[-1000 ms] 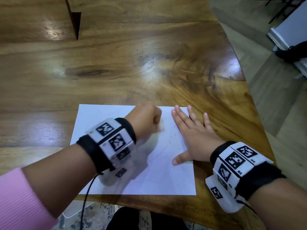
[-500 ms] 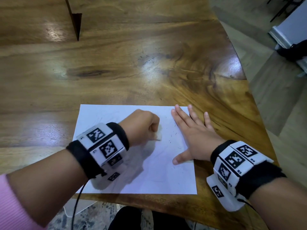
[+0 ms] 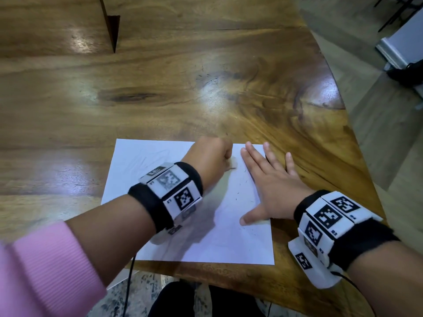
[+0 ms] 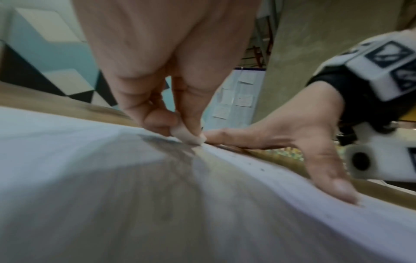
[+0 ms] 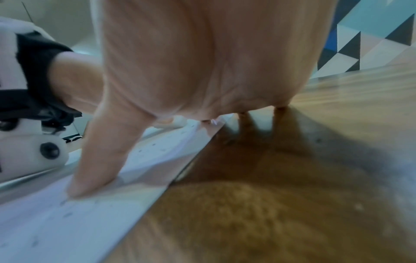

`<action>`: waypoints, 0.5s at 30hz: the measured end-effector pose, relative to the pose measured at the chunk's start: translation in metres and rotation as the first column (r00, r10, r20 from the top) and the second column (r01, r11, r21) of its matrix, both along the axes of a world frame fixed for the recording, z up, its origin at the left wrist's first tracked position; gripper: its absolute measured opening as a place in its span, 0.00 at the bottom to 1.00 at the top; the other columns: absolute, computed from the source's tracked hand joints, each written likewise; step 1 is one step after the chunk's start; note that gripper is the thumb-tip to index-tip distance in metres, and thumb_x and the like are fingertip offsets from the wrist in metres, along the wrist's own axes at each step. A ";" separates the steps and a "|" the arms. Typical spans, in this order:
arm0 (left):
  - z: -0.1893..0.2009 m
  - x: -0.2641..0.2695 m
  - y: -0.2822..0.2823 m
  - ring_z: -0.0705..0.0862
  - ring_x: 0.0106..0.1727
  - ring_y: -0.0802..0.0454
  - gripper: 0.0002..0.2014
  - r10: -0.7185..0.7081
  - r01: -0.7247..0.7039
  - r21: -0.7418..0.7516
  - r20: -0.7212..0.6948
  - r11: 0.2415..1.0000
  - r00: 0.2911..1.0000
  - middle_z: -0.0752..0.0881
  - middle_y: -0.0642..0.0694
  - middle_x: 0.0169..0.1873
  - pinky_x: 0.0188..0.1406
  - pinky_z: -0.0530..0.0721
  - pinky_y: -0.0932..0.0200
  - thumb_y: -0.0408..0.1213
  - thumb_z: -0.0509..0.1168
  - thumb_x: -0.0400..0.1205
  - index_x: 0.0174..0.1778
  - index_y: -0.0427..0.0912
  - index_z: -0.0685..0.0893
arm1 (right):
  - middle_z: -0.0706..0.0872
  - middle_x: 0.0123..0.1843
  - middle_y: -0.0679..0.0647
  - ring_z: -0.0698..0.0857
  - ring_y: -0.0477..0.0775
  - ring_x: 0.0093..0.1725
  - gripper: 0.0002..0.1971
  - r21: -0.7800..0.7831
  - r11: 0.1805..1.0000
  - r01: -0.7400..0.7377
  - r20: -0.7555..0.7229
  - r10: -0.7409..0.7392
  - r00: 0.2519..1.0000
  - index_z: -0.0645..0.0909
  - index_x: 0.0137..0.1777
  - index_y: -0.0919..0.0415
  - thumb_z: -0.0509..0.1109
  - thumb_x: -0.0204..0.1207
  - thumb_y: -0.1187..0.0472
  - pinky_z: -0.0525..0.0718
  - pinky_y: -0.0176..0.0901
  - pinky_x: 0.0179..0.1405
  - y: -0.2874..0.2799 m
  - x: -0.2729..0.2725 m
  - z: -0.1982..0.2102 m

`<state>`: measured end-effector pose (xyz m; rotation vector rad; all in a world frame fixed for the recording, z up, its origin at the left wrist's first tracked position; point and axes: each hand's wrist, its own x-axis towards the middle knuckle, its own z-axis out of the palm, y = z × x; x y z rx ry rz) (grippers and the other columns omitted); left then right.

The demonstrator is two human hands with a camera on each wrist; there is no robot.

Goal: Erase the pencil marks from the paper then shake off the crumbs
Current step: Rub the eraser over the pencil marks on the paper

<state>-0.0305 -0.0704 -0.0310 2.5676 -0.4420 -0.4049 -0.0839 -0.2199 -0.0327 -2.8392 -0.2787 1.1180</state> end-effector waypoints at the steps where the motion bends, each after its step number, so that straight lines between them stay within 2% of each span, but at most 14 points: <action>1: 0.000 -0.002 0.000 0.78 0.39 0.45 0.03 -0.010 0.010 -0.002 0.014 1.000 1.000 0.79 0.45 0.34 0.39 0.75 0.56 0.32 0.69 0.73 0.37 0.38 0.81 | 0.13 0.72 0.38 0.17 0.52 0.75 0.73 -0.004 1.000 -0.004 -0.003 0.004 1.000 0.19 0.77 0.49 0.73 0.51 0.25 0.26 0.68 0.75 0.000 0.000 0.000; 3: 0.001 -0.010 0.009 0.75 0.32 0.49 0.07 -0.175 0.178 0.041 -0.053 0.983 0.983 0.77 0.47 0.28 0.33 0.71 0.60 0.33 0.69 0.72 0.30 0.42 0.78 | 0.13 0.71 0.38 0.17 0.53 0.75 0.75 -0.005 1.000 -0.007 -0.008 0.007 1.000 0.19 0.77 0.50 0.73 0.50 0.25 0.26 0.68 0.75 0.000 0.000 0.000; 4: 0.003 -0.015 0.014 0.73 0.29 0.53 0.09 -0.276 0.287 0.081 -0.122 0.954 0.953 0.76 0.50 0.25 0.30 0.69 0.61 0.35 0.70 0.72 0.28 0.44 0.77 | 0.13 0.71 0.38 0.17 0.53 0.75 0.75 -0.005 1.000 -0.007 -0.008 0.007 1.000 0.19 0.77 0.50 0.74 0.50 0.25 0.26 0.68 0.75 0.000 0.000 0.000; 6: 0.007 -0.018 0.019 0.72 0.26 0.60 0.07 -0.371 0.399 0.113 -0.205 0.910 0.906 0.75 0.55 0.22 0.27 0.67 0.68 0.37 0.72 0.71 0.29 0.46 0.80 | 0.12 0.72 0.39 0.16 0.53 0.74 0.75 -0.009 1.000 -0.011 -0.011 0.010 1.000 0.18 0.77 0.50 0.74 0.49 0.25 0.26 0.68 0.74 0.000 0.001 0.000; 8: 0.010 -0.007 0.014 0.79 0.33 0.56 0.02 -0.296 0.312 0.101 -0.145 0.945 0.944 0.81 0.54 0.28 0.31 0.70 0.65 0.35 0.71 0.71 0.37 0.43 0.85 | 0.12 0.72 0.39 0.16 0.53 0.74 0.75 -0.015 1.000 -0.008 -0.015 0.008 1.000 0.17 0.76 0.50 0.74 0.50 0.25 0.26 0.68 0.74 0.001 0.000 0.000; 10: 0.010 0.008 0.003 0.84 0.44 0.48 0.08 -0.148 0.152 0.094 -0.048 0.984 0.988 0.86 0.46 0.38 0.40 0.72 0.64 0.34 0.71 0.72 0.46 0.43 0.85 | 0.12 0.72 0.40 0.16 0.52 0.74 0.75 -0.021 1.000 -0.009 -0.019 0.008 1.000 0.17 0.76 0.50 0.74 0.51 0.25 0.26 0.68 0.75 0.001 0.000 0.001; 11: 0.009 0.013 -0.002 0.84 0.46 0.46 0.09 -0.107 0.108 0.084 -0.020 0.991 0.994 0.86 0.44 0.40 0.42 0.72 0.64 0.34 0.71 0.73 0.48 0.43 0.85 | 0.12 0.71 0.40 0.16 0.52 0.74 0.75 -0.022 1.000 -0.009 -0.020 0.009 1.000 0.17 0.76 0.50 0.74 0.51 0.25 0.26 0.68 0.75 0.001 0.000 0.002; 13: 0.008 0.008 -0.002 0.83 0.44 0.46 0.06 -0.137 0.140 0.071 -0.048 0.988 0.989 0.83 0.46 0.36 0.39 0.72 0.66 0.34 0.70 0.73 0.45 0.42 0.86 | 0.12 0.70 0.39 0.16 0.52 0.74 0.75 -0.019 1.000 -0.008 -0.022 0.008 1.000 0.18 0.77 0.50 0.74 0.50 0.25 0.26 0.68 0.75 0.002 0.001 0.002; 15: 0.006 -0.014 0.005 0.79 0.37 0.51 0.03 -0.302 0.311 0.053 -0.134 0.949 0.944 0.80 0.51 0.32 0.30 0.68 0.76 0.32 0.69 0.72 0.40 0.41 0.87 | 0.12 0.70 0.39 0.17 0.52 0.74 0.75 -0.013 1.000 -0.004 -0.021 0.004 1.000 0.18 0.77 0.50 0.74 0.49 0.25 0.26 0.67 0.75 0.001 0.001 0.002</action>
